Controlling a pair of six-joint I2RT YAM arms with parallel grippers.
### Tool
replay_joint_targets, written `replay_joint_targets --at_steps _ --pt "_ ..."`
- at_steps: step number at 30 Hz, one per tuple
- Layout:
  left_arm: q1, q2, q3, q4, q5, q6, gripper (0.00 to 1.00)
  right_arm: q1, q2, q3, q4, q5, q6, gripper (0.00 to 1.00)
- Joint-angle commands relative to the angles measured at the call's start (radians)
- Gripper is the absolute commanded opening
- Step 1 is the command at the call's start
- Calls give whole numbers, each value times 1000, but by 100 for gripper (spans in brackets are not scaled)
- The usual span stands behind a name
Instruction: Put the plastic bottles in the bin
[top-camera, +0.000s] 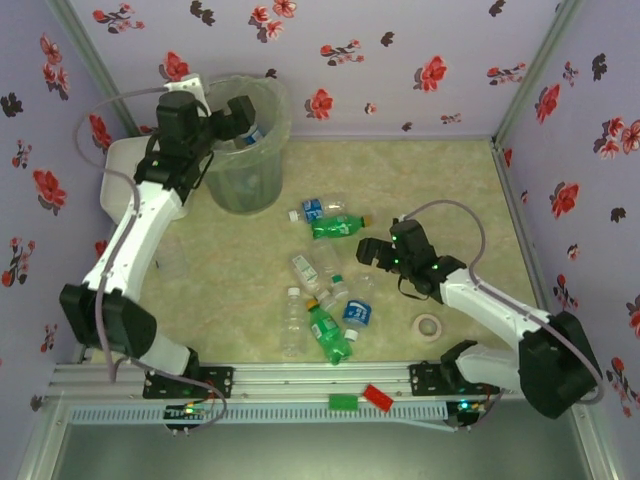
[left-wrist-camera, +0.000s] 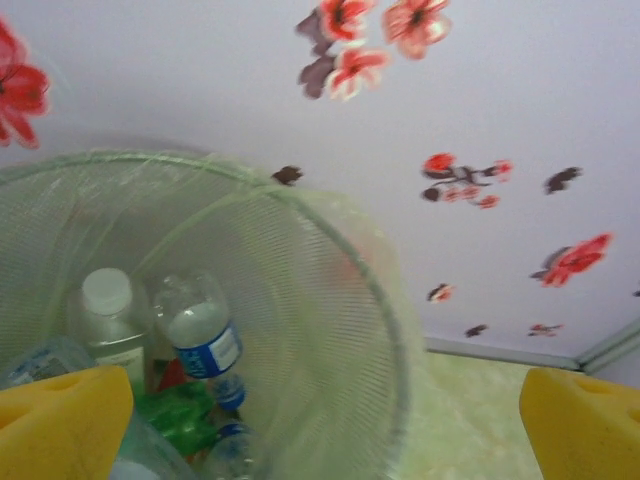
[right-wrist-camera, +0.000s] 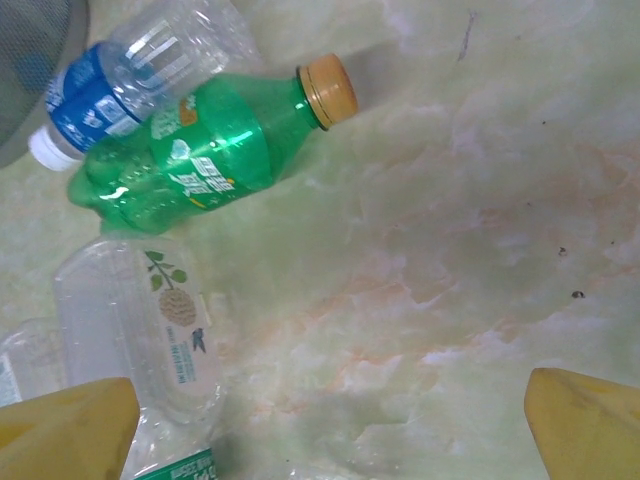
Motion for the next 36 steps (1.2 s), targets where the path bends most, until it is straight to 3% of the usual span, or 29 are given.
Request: replay_joint_targets --at_steps 1,10,14,17,21,29,36 --pt "-33 -104 -111 82 59 -14 100 2 68 60 47 -15 28 100" --pt "-132 -354 -499 208 115 -143 100 3 319 189 213 -123 173 100" --pt "-153 -439 -644 246 119 -215 100 3 418 236 261 -73 264 99" --pt "-166 -467 -689 191 124 -222 100 3 484 269 283 -40 332 93" --pt "-199 -476 -763 212 142 -261 100 3 569 316 331 -55 412 81" --pt "-286 -391 -846 321 157 -368 100 3 688 369 401 -9 510 80" --pt "-324 -305 -838 350 157 -373 100 -6 706 394 368 78 493 77"
